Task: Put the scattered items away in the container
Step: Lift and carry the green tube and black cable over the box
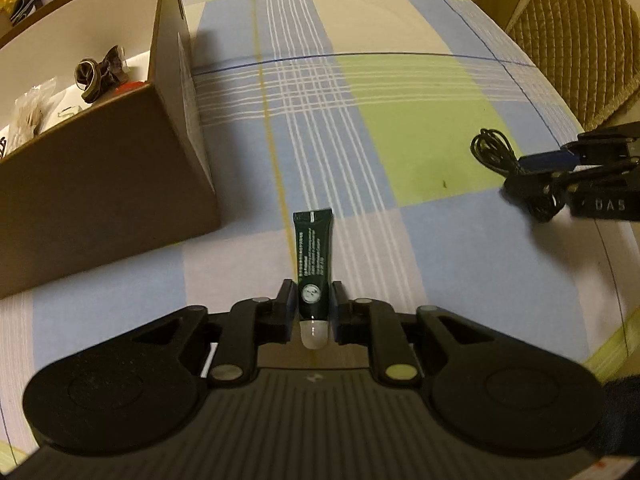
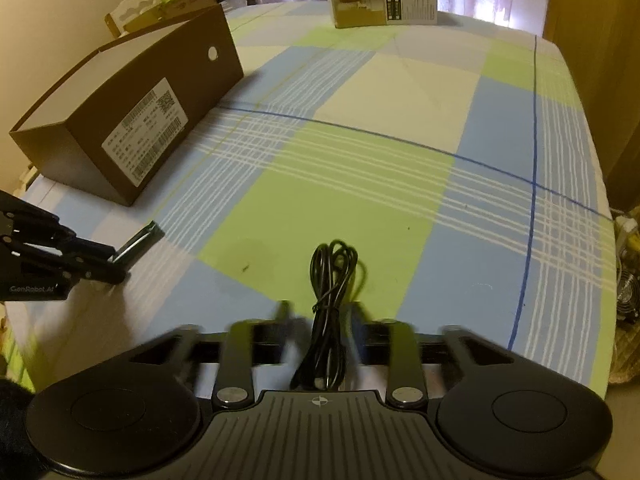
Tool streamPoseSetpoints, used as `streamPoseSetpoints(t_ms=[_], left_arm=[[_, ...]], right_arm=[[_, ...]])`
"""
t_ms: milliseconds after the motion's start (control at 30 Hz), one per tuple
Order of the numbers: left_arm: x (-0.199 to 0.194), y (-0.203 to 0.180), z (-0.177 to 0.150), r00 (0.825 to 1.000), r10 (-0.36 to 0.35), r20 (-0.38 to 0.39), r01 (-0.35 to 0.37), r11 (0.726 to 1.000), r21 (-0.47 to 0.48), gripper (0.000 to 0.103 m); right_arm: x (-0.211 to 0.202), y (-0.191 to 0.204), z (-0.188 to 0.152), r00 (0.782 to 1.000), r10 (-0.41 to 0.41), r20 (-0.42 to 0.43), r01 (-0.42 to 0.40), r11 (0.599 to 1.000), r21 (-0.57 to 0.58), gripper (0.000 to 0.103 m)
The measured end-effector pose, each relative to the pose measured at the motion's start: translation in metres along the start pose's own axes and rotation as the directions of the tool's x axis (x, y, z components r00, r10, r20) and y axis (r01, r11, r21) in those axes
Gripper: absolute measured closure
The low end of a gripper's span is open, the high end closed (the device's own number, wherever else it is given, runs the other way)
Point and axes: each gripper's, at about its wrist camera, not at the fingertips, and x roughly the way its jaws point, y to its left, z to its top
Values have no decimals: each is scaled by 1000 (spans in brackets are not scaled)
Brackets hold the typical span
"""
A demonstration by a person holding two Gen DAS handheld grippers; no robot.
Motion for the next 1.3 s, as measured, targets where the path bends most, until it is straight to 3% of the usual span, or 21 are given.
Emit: streamPoseSetpoints(t_ms=[100,233,300,367,833,1300], left_arm=[[1,-3,0,1000,11,9,-11,1000,12,78],[4,-8,3,999,27,18,-28,999,24,77],[4,-8,3,1000,25,17,-25,999,26,79],[2,-8,-1,999,20,29,-21,999,34,89],[-39,32,-36,998,18,53,-15,998,-55,90],[-126,100,-57,979,58,195,-24,985,-172,90]], right_arm=[[3,3,3,1000,-14,16,14,1000,0,56],[10,7,2,999,-52,1,52,998,-17,57],[10,13,0,998,-68,-5,67,996,-51,67],[8,15,-1,997,-75,-14,74,995,-60,91],[-14,45,2,998,55,-44,-56,998,-13,92],[-26,135,53,969,247,-25,-247,954,-171,92]])
